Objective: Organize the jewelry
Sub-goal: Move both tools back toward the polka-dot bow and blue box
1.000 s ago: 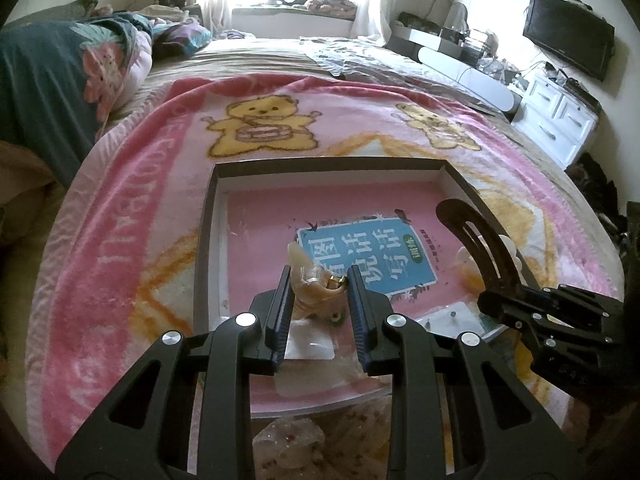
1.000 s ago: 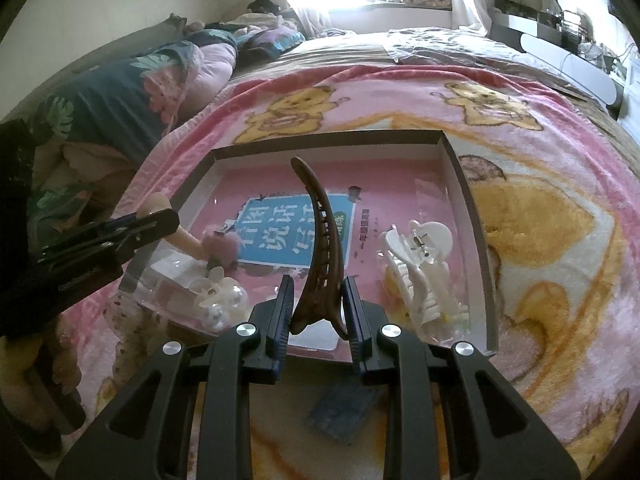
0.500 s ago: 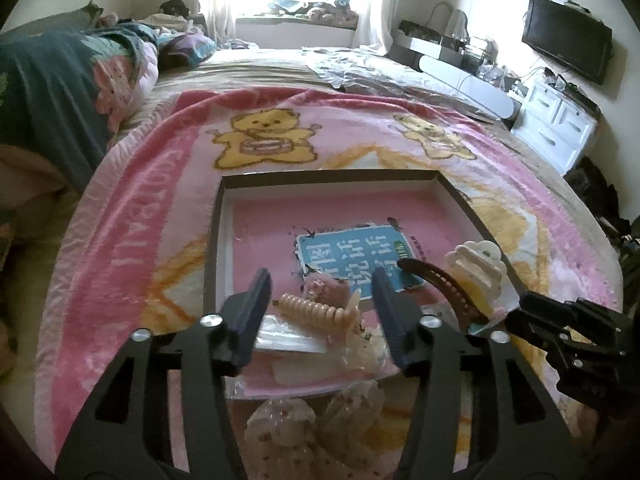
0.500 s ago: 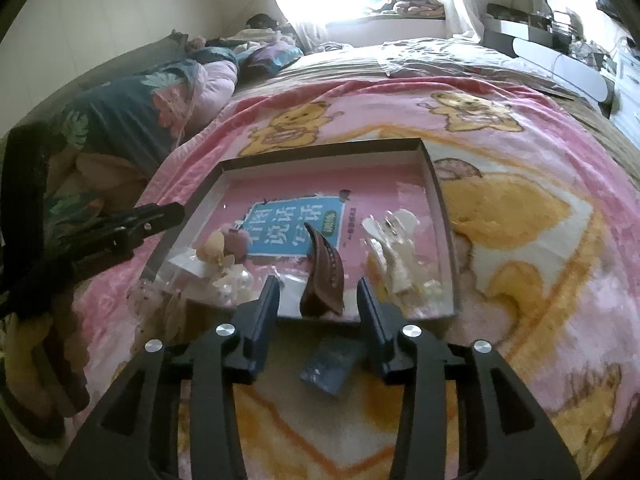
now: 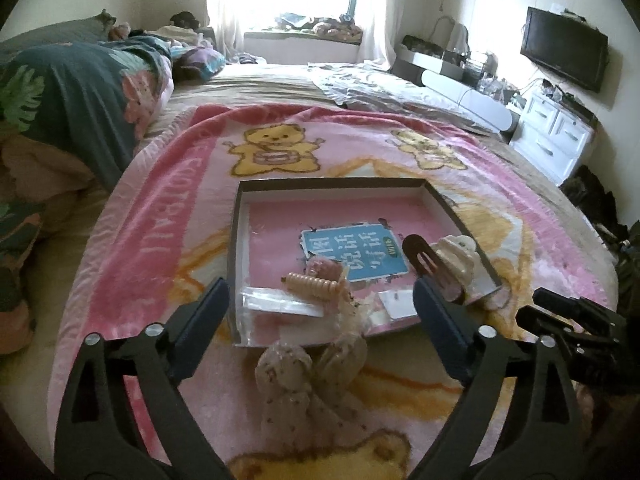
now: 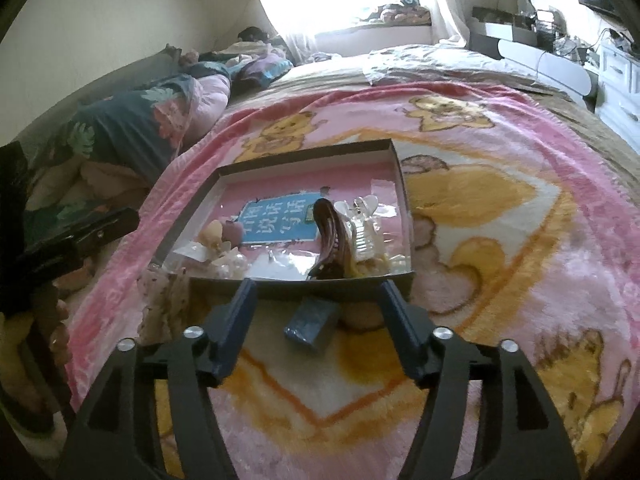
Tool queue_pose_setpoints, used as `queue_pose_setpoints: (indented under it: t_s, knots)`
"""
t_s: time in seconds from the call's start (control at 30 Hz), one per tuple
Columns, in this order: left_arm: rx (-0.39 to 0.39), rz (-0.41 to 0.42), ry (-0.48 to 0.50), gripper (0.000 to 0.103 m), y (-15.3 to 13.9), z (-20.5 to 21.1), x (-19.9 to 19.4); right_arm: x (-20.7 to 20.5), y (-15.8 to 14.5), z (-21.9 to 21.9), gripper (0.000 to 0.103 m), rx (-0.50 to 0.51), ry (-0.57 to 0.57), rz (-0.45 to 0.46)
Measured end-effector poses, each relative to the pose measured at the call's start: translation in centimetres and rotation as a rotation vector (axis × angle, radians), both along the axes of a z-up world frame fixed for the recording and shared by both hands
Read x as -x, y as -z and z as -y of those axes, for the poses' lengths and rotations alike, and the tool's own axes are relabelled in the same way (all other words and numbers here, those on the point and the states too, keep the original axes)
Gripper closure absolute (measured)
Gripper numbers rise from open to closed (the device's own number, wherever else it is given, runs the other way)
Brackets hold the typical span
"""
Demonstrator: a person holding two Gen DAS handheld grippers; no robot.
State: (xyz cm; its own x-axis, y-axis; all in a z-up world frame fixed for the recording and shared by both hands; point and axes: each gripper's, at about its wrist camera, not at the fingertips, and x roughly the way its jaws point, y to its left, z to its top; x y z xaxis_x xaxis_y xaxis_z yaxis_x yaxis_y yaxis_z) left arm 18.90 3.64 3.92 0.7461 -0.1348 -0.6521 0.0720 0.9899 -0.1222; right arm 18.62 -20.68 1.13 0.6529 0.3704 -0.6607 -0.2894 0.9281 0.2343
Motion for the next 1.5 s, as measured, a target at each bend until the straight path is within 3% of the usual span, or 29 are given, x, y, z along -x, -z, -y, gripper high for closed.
queue_pose_setpoints:
  t_s: [0.13, 0.7, 1.1, 1.5]
  knots:
    - [0.008, 0.014, -0.006, 0.010, -0.7, 0.0, 1.3, 1.1, -0.8, 0.5, 0.024, 0.011, 0.006, 0.030]
    - [0.018, 0.030, -0.029, 0.010, -1.1, -0.5, 6.3, 5.0, -2.6, 0.9, 0.024, 0.025, -0.007, 0.067]
    - [-0.003, -0.032, -0.044, 0.010, 1.9, -1.5, 8.5, 6.4, -1.7, -0.4, 0.024, 0.049, -0.049, 0.052]
    - [-0.003, -0.114, -0.052, 0.010, 6.3, -2.4, 8.3, 4.5, 2.0, -1.1, 0.024, 0.086, -0.048, -0.022]
